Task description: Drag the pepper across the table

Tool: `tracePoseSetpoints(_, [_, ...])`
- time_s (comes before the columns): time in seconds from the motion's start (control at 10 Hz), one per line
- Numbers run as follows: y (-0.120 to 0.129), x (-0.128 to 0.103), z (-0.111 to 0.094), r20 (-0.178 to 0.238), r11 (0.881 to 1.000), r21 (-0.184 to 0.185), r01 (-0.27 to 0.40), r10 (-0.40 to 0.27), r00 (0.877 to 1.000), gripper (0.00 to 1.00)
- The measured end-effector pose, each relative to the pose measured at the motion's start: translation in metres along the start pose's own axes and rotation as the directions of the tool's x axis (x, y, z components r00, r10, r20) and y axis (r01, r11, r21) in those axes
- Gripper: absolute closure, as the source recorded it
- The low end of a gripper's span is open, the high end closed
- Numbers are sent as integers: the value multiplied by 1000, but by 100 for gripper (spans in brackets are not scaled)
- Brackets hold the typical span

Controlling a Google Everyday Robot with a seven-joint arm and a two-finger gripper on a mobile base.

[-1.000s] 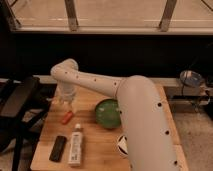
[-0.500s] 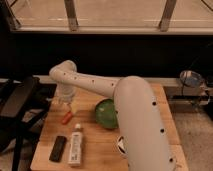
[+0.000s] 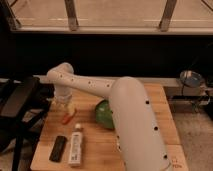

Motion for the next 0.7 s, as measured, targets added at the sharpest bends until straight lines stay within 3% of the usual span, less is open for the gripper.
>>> tracePoseSetpoints(0.4, [4, 0, 20, 42, 1000, 11, -12, 12, 999, 35])
tracePoseSetpoints(0.7, [-6, -1, 28, 15, 1000, 4, -13, 13, 1000, 35])
